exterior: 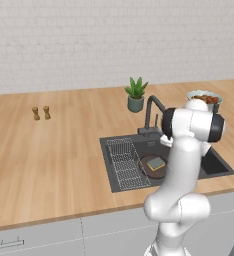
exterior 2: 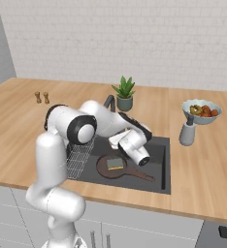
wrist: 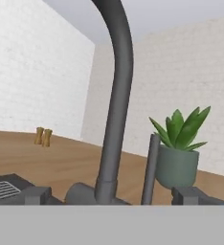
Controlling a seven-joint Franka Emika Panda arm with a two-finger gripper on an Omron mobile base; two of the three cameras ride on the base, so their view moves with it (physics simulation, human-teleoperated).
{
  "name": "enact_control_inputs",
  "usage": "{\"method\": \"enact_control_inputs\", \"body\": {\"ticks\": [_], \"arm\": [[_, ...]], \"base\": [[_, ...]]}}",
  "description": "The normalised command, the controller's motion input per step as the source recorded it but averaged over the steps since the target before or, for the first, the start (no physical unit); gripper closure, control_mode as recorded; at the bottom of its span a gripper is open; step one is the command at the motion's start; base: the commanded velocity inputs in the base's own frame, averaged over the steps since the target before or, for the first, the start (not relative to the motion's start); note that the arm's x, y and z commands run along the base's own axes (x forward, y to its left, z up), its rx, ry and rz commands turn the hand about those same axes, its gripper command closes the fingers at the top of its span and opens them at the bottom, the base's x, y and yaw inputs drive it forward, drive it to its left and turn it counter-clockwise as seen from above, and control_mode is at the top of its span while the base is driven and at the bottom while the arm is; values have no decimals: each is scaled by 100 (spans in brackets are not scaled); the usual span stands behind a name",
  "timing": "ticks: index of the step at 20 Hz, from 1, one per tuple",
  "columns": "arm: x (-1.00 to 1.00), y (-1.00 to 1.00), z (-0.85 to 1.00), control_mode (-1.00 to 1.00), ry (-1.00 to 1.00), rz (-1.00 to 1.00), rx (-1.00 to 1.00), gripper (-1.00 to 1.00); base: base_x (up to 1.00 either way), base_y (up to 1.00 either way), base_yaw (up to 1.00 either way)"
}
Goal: Pick the pan and sponge and place them into the sink. Then turn on the water.
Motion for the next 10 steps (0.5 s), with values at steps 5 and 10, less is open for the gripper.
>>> {"method": "enact_control_inputs", "body": {"ticks": [5,10], "arm": [[50,0,0,-100,0,-2,11,-100],[39,0,-6,-100,0,-4,4,-100]], "base": [[0,0,0],[0,0,0]]}}
